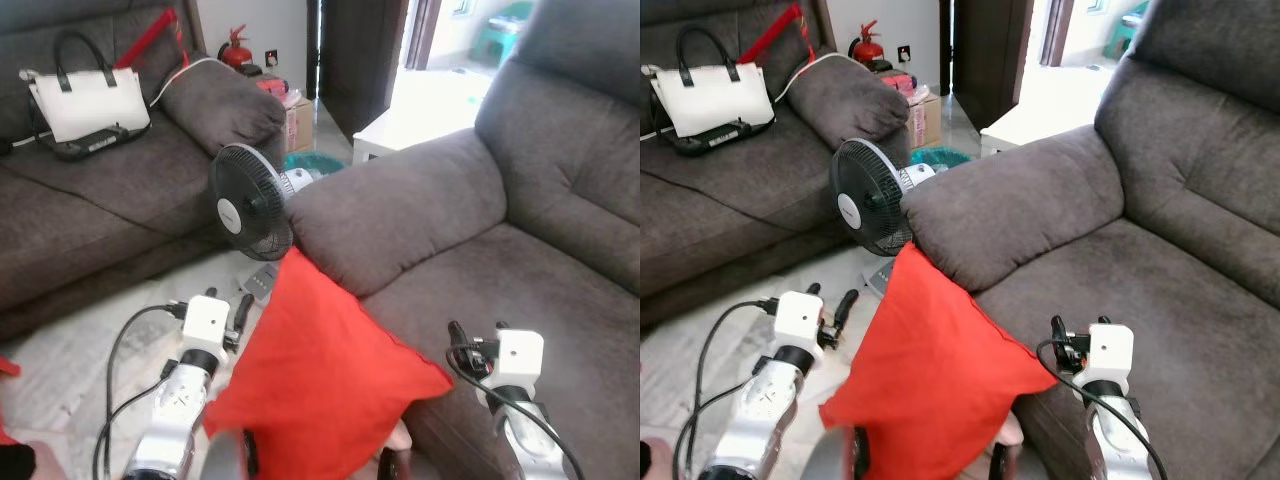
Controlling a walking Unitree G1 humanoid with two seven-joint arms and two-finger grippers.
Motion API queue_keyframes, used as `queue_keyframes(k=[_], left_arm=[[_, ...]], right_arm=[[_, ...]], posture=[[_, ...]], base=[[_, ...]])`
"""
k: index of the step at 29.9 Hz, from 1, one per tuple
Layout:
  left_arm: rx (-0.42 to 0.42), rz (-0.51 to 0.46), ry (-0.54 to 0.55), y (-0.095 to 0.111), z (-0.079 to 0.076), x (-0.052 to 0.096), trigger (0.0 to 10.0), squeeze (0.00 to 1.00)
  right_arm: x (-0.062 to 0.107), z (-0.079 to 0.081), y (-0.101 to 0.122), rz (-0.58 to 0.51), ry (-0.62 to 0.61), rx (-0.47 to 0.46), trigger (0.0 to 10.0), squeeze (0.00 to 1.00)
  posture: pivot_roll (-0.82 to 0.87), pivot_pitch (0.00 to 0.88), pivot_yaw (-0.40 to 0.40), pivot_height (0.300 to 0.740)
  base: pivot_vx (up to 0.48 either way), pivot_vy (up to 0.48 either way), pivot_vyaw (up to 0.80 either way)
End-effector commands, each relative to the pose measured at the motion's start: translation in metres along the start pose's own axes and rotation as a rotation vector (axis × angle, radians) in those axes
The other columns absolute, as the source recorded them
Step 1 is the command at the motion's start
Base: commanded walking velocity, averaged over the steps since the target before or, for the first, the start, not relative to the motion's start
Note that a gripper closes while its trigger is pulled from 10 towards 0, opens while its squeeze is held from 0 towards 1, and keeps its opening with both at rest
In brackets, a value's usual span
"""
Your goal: Move the pillow to the sofa from floor
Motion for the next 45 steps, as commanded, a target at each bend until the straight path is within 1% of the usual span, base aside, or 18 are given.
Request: queue_keyframes(k=[1,5,6,7,9,13,15,20,21,25,26,28,32,33,34,35,40,45], left_arm=[[0.005,0.029,0.003,-0.006,-0.001,0.002,10.0,0.0],[0.005,0.031,0.002,-0.007,0.0,0.002,10.0,0.0],[0.005,0.033,0.0,-0.007,-0.001,0.002,10.0,0.0],[0.005,0.034,-0.001,-0.007,-0.001,0.002,10.0,0.0],[0.005,0.035,-0.002,-0.008,-0.001,0.002,10.0,0.0],[0.014,0.045,0.01,-0.01,0.001,0.004,10.0,0.0],[0.021,0.049,0.015,-0.011,0.001,0.005,10.0,0.0],[0.037,0.058,0.026,-0.013,0.002,0.006,10.0,0.0],[0.037,0.058,0.026,-0.013,0.002,0.006,10.0,0.0],[0.042,0.06,0.028,-0.014,0.002,0.007,10.0,0.0],[0.042,0.06,0.028,-0.014,0.002,0.007,10.0,0.0],[0.07,0.065,0.048,-0.014,0.005,0.008,10.0,0.0],[0.067,0.074,0.053,-0.018,0.007,0.011,10.0,0.0],[0.067,0.074,0.053,-0.018,0.007,0.011,10.0,0.0],[0.067,0.078,0.056,-0.019,0.008,0.013,10.0,0.0],[0.067,0.08,0.058,-0.02,0.008,0.013,10.0,0.0],[0.069,0.085,0.061,-0.021,0.008,0.014,10.0,0.0],[0.073,0.088,0.063,-0.021,0.006,0.015,10.0,0.0]], right_arm=[[0.001,-0.002,-0.005,0.031,0.0,0.013,10.0,0.0],[0.001,-0.003,-0.015,0.088,-0.002,0.007,10.0,0.0],[0.001,-0.004,-0.021,0.117,-0.006,-0.042,10.0,0.0],[0.001,-0.006,-0.024,0.135,-0.016,-0.064,10.0,0.0],[0.001,-0.008,-0.025,0.143,-0.025,-0.078,10.0,0.0],[-0.001,-0.013,-0.037,0.218,-0.043,-0.153,10.0,0.0],[-0.003,-0.013,-0.042,0.256,-0.044,-0.219,10.0,0.0],[-0.006,-0.012,-0.05,0.313,-0.044,-0.337,10.0,0.0],[-0.006,-0.011,-0.05,0.317,-0.041,-0.367,10.0,1.0],[-0.014,-0.006,-0.044,0.315,0.008,-0.523,10.0,1.0],[-0.014,-0.006,-0.044,0.315,0.008,-0.523,10.0,1.0],[-0.018,0.001,-0.038,0.31,0.074,-0.556,10.0,1.0],[-0.021,0.004,-0.036,0.322,0.104,-0.588,10.0,1.0],[-0.021,0.004,-0.036,0.322,0.104,-0.588,10.0,1.0],[-0.021,0.006,-0.038,0.34,0.117,-0.559,10.0,1.0],[-0.02,0.006,-0.039,0.349,0.12,-0.551,10.0,0.02],[-0.017,0.003,-0.046,0.38,0.098,-0.541,10.0,0.0],[-0.016,0.011,-0.052,0.411,0.112,-0.568,10.0,0.0]], posture=[[0.12,0.0,-0.048,0.56],[0.12,0.0,-0.047,0.56],[0.12,0.0,-0.05,0.56],[0.12,0.0,-0.052,0.56],[0.12,0.0,-0.053,0.56],[0.13,0.0,-0.068,0.56],[0.13,0.0,-0.072,0.56],[0.14,0.0,-0.078,0.56],[0.14,0.0,-0.08,0.56],[0.15,0.0,-0.089,0.56],[0.15,0.0,-0.089,0.56],[0.15,0.0,-0.097,0.56],[0.16,0.0,-0.105,0.56],[0.16,0.0,-0.105,0.56],[0.16,0.0,-0.11,0.56],[0.16,0.0,-0.112,0.56],[0.17,0.0,-0.119,0.56],[0.18,0.0,-0.125,0.56]], base=[[0.0,0.0,0.0],[0.0,0.0,0.0],[0.0,0.0,0.0],[0.0,0.0,0.0],[0.0,0.0,0.0],[0.0,0.0,0.0],[0.0,0.0,0.0],[0.0,0.0,0.0],[0.0,0.0,0.0],[0.0,0.0,0.0],[0.0,0.0,0.0],[0.0,0.0,0.0],[0.0,0.0,0.0],[0.0,0.0,0.0],[0.0,0.0,0.0],[0.0,0.0,0.0],[0.0,0.0,0.0],[0.0,0.0,0.0]])
Point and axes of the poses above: a point about 5 cm out from each wrist's last joint towards the gripper, its own x axis pointing back from the gripper into the wrist, its own y axis along the axis of the wrist's last joint, z = x × y, the point moved 4 cm from there along -x, pointing out of the wrist towards the gripper, and after that the axes turned 8 degrees about -x, right-handed, at the moved point
